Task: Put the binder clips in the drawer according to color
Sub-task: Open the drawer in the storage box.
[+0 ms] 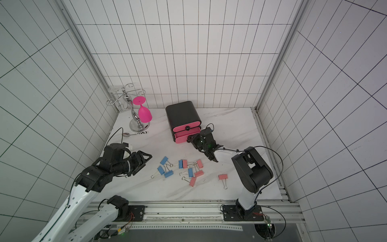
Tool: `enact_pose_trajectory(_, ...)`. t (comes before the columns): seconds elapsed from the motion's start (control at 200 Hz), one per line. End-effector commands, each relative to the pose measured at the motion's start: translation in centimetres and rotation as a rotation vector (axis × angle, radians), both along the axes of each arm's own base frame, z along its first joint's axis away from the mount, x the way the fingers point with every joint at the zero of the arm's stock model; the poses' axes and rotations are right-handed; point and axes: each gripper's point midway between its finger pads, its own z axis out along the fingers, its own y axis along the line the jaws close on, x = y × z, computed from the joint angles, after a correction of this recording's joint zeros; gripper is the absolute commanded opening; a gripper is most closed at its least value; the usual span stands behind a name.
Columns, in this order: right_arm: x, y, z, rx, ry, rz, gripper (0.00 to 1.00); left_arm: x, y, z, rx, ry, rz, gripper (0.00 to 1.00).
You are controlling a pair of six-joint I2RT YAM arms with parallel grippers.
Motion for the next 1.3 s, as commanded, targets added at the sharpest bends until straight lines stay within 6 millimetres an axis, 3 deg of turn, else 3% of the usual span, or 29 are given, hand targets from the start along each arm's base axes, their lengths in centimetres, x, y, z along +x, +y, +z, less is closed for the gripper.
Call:
enact_pose_trajectory(0.0,-1.8,-0.5,-0.3,-0.03,0.011,0.013,0.3,0.6,0.1,1.7,-0.006,-0.057,0.005,0.67)
enact_pose_trajectory(0.21,-3.7,-1.7,-0.7,-0.048,0.022,0.011,0.3,0.3,0.1,1.8,-0.016,-0.054,0.009,0.67)
enact_pose_trajectory(0.48,-4.2,-2.1,-0.7,-0.062,0.01,0.02,0.33,0.0,0.2,1.2,-0.015,-0.029,0.013,0.67)
enact_pose_trajectory(0.965,-5.7,-3.8,-2.9,-0.202,0.079,0.054,0.65,0.9,0.2,1.6,-0.028,-0.042,0.045,0.67)
enact_pose_trajectory(1.294,-6.8,-7.1,-1.8,-0.361,0.074,0.049,0.74,1.4,0.1,0.7,-0.033,-0.038,0.059,0.67)
